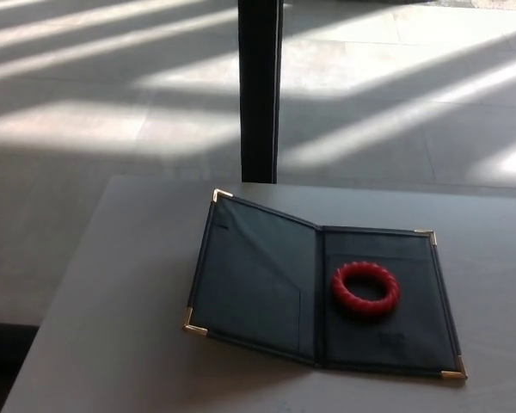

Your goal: There is a diary kept infront of the robot and the robot uses its right hand to grab its cover and puses it to the left to open it.

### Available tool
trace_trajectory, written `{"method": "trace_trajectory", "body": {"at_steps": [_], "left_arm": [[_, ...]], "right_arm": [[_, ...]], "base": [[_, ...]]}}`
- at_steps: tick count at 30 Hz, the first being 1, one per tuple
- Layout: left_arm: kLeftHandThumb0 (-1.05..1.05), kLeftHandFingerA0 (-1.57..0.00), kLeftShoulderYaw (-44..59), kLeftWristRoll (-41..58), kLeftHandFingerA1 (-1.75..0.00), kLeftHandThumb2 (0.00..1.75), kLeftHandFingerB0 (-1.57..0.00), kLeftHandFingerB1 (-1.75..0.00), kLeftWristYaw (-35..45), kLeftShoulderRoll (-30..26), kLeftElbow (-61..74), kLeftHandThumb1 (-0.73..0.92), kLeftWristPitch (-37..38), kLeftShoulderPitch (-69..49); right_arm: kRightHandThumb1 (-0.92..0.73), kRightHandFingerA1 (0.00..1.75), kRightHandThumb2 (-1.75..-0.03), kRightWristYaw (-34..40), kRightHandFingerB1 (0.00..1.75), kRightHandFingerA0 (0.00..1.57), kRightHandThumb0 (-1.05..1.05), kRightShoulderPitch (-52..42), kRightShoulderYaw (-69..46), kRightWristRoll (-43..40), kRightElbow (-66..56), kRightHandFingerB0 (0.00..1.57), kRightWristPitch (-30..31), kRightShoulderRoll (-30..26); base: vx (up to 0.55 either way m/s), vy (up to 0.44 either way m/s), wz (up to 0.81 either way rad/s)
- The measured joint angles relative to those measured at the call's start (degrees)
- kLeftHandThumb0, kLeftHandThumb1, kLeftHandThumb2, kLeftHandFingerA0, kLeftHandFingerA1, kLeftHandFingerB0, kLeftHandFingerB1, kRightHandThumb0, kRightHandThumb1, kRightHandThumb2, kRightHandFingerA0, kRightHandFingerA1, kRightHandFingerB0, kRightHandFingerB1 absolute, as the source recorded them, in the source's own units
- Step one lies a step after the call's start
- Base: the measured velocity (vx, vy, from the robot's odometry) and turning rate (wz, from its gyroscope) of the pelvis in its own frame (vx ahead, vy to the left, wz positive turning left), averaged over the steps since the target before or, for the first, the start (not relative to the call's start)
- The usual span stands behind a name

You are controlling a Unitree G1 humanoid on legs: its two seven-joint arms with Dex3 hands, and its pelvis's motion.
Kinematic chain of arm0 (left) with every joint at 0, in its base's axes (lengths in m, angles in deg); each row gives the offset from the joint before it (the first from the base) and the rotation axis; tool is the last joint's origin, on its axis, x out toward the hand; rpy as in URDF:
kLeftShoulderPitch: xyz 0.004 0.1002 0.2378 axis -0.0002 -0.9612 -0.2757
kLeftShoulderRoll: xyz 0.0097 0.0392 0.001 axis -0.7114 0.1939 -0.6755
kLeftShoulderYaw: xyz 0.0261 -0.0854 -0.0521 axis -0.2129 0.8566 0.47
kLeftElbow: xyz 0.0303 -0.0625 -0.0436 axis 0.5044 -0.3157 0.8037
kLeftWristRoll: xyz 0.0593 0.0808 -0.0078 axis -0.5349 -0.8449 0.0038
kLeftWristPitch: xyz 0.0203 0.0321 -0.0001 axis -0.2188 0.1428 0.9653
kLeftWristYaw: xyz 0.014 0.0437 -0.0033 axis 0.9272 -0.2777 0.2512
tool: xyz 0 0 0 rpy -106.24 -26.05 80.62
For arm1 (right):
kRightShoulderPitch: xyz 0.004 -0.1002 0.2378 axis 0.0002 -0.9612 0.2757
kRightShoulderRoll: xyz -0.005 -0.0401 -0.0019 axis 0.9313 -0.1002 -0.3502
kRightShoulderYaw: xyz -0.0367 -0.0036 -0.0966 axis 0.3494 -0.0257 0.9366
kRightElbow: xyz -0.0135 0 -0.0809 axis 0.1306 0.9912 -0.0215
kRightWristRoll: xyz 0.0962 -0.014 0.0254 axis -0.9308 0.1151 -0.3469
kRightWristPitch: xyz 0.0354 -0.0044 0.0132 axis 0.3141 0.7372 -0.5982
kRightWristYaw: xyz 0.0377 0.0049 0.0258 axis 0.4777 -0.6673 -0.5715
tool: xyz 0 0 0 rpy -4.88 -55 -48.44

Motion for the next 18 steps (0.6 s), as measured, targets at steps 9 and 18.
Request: {"method": "trace_trajectory", "body": {"at_steps": [9, 18], "left_arm": [[-0.86, -0.35, 0.11, 0.04, -1.08, 0.93, -0.17, -0.79, 0.18, 0.02, -0.31, 0.92, 0.35, -0.11], [-0.85, -0.25, 0.54, 0.17, -1.17, 0.95, -0.15, -0.85, 0.38, 0.53, -0.67, 0.92, 0.40, -0.43]], "right_arm": [[-0.92, 1.14, -0.77, 0.84, 1.00, 0.64, -0.84, -9.24, -6.89, -1.13, 3.98, 0.45, -5.89, 9.35], [-0.73, 1.03, -1.23, 2.39, 0.89, 0.68, -0.81, -11.31, -7.26, -2.04, 10.91, 0.48, -11.93, 15.55]], "base": [[0.00, 0.000, 0.00], [0.00, 0.000, 0.00]]}}
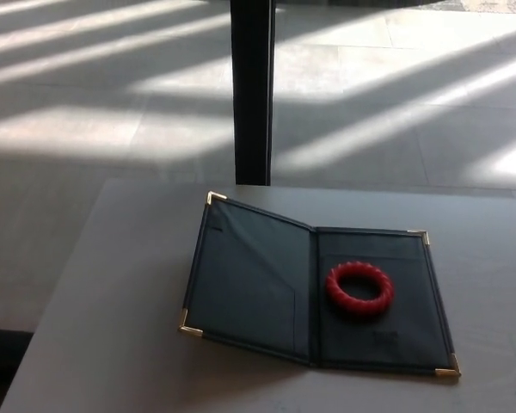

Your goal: There is a diary kept infront of the robot and the robot uses its right hand to grab its cover and puses it to the left to open it.

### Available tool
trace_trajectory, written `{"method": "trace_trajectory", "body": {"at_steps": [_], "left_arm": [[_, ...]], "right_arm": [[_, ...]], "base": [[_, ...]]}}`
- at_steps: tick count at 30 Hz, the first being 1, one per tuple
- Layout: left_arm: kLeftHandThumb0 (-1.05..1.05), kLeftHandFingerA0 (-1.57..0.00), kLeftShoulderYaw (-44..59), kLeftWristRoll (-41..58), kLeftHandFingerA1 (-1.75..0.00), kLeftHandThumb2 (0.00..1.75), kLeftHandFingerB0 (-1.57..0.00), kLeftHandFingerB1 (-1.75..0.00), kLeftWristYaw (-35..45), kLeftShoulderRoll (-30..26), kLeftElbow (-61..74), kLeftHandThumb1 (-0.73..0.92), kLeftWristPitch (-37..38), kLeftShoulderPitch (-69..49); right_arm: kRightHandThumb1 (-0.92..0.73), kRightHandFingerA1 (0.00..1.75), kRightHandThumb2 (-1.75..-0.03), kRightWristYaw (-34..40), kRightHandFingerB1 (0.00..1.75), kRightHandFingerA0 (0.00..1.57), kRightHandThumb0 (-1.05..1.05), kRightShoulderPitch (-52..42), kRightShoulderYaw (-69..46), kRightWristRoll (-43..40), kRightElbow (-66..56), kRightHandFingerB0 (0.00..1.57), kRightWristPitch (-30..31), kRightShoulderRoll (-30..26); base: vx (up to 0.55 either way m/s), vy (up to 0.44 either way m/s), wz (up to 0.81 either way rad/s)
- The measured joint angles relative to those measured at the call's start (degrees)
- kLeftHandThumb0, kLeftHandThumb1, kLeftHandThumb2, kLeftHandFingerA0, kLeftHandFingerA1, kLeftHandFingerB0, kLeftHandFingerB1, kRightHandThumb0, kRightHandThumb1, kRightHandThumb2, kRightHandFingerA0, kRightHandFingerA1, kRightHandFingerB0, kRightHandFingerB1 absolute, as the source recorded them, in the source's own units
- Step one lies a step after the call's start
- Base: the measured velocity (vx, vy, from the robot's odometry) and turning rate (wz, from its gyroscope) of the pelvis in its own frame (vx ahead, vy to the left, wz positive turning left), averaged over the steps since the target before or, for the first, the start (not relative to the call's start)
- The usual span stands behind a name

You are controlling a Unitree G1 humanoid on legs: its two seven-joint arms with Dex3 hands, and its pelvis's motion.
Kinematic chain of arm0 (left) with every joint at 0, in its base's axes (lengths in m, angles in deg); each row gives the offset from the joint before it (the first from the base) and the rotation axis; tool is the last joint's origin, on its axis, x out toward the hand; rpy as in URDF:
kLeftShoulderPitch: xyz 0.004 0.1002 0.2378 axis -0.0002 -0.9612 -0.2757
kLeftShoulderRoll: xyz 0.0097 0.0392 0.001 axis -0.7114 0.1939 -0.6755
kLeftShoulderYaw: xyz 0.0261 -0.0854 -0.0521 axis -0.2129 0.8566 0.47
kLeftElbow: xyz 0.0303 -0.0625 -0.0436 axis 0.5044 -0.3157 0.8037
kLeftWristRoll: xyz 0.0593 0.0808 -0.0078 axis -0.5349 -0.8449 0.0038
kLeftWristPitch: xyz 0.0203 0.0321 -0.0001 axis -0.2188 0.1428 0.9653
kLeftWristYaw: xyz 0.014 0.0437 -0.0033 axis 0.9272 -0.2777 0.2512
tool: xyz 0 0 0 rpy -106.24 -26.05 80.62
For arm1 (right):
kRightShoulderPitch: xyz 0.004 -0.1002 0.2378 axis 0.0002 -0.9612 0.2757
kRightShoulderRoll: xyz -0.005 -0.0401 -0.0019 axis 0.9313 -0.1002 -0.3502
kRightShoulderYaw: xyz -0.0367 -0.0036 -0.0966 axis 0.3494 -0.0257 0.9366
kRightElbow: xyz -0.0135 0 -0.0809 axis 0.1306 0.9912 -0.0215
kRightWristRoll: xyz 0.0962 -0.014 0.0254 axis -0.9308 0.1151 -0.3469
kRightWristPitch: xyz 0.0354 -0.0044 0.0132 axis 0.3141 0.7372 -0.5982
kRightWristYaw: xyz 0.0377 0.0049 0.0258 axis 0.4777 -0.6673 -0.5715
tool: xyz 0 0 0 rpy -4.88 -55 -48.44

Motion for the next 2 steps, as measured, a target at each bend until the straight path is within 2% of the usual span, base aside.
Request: {"method": "trace_trajectory", "body": {"at_steps": [1, 2], "left_arm": [[-0.85, -0.34, 0.18, 0.08, -1.01, 0.95, -0.19, -0.75, 0.20, 0.00, 0.01, 0.92, 0.02, -0.07], [-0.85, -0.34, 0.27, 0.11, -1.01, 0.95, -0.19, -0.75, 0.39, 0.02, 0.06, 0.92, 0.04, -0.24]], "right_arm": [[-0.74, 1.03, -1.23, 0.03, 0.87, 0.69, -0.78, -0.13, 0.58, 0.02, 0.64, 0.45, -0.78, 0.05], [-0.74, 1.03, -1.23, 0.02, 0.87, 0.69, -0.78, -0.45, 1.21, 0.08, 0.91, 0.45, -1.31, 0.06]], "base": [[0.00, 0.000, 0.00], [0.00, 0.000, 0.00]]}}
